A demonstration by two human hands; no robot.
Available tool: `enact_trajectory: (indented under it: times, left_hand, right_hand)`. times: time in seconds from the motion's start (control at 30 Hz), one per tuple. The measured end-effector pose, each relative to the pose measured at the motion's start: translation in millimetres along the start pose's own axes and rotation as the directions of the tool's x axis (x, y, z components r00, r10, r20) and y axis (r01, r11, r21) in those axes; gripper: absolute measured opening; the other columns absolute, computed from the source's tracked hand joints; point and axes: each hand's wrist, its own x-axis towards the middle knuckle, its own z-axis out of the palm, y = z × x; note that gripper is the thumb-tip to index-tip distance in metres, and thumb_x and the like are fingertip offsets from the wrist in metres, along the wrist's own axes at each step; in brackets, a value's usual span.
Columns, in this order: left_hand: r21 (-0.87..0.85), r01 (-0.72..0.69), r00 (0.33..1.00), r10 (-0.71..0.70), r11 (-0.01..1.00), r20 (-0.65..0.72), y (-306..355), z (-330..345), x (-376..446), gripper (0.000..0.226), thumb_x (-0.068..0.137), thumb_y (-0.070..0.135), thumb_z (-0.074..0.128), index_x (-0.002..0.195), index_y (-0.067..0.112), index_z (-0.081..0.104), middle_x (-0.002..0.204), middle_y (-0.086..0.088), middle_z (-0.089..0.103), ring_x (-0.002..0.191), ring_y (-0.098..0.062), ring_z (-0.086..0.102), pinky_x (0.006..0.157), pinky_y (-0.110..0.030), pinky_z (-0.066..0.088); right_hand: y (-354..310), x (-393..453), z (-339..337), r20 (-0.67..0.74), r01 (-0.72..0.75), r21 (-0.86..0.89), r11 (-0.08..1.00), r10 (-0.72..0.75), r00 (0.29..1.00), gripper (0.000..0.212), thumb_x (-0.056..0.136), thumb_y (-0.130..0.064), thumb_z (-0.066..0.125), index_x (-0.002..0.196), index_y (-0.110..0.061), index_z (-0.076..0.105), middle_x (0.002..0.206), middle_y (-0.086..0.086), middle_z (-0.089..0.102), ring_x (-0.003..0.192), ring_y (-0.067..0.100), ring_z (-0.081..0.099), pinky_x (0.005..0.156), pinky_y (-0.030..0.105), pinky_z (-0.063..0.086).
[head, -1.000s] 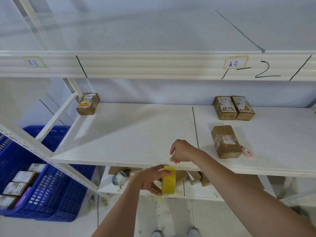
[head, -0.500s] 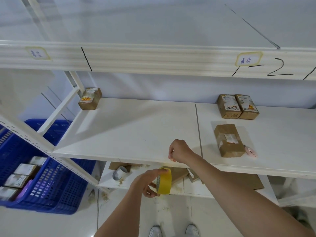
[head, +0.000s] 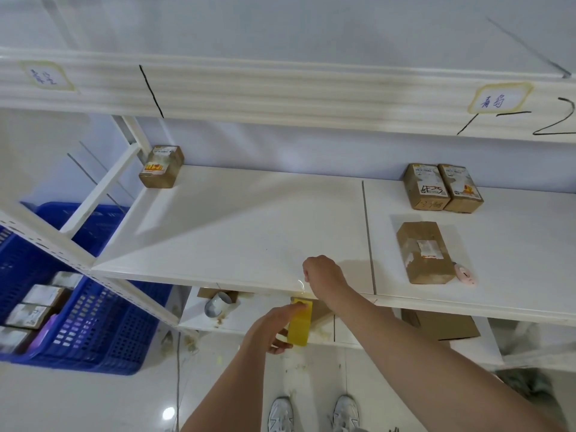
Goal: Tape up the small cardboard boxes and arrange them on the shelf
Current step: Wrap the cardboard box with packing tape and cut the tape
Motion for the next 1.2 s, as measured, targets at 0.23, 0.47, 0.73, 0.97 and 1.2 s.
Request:
enact_trajectory:
  times: [0.23,0.47,0.73,0.97,1.2]
  left_hand:
    - [-0.037,-0.016,0.999,0.018,0.999,0.032,2,1,6,0.07,0.076,0.073,0.064,0.123,0.023,0.049,0.113,-0.01,0.062,0.093,-0.028,0.071,0.077,-0.034,0.06]
    - [-0.014,-0.089,0.991,0.09,0.996,0.099,-2,-6,9,0.071,0.08,0.075,0.062,0.133,0.033,0.044,0.133,-0.01,0.056,0.101,-0.035,0.069,0.091,-0.044,0.059]
    - [0.324,-0.104,0.988,0.134,0.94,-0.072,5,-6,4,0.075,0.083,0.079,0.053,0.125,0.017,0.053,0.104,0.002,0.058,0.082,-0.017,0.065,0.073,-0.028,0.057]
    - [0.446,-0.203,0.954,0.278,0.872,-0.111,34,-1,-18,0.024,0.09,0.026,0.061,0.076,0.009,0.052,0.06,-0.006,0.054,0.045,-0.019,0.049,0.051,-0.022,0.04]
    - [0.192,-0.343,0.939,0.343,0.92,0.032,45,51,-31,0.015,0.097,0.006,0.047,0.098,0.005,0.062,0.077,-0.01,0.063,0.056,-0.021,0.06,0.059,-0.029,0.056]
  right_hand:
    - [2,7,5,-0.049,0.058,-0.07,0.996,-0.061,0.997,0.024,0.096,-0.001,0.057,0.119,-0.004,0.053,0.117,0.014,0.053,0.106,0.032,0.06,0.081,0.038,0.048]
    - [36,7,0,-0.167,-0.043,0.024,0.999,0.046,0.985,0.016,0.099,-0.003,0.052,0.113,-0.008,0.048,0.101,0.008,0.058,0.095,0.026,0.064,0.072,0.034,0.048]
    - [74,-21,8,-0.244,-0.162,0.502,0.85,0.318,0.916,0.01,0.098,-0.011,0.052,0.094,-0.012,0.061,0.079,0.003,0.067,0.072,0.025,0.065,0.063,0.038,0.057]
    - [83,-47,16,0.381,-0.541,0.642,0.543,0.387,0.84,0.022,0.095,-0.002,0.052,0.104,0.011,0.068,0.096,0.024,0.075,0.068,0.027,0.065,0.072,0.039,0.063]
    - [86,-57,38,0.543,-0.622,0.766,0.16,0.355,0.761,0.026,0.098,-0.01,0.061,0.123,-0.005,0.061,0.12,0.018,0.064,0.099,0.026,0.056,0.093,0.041,0.054]
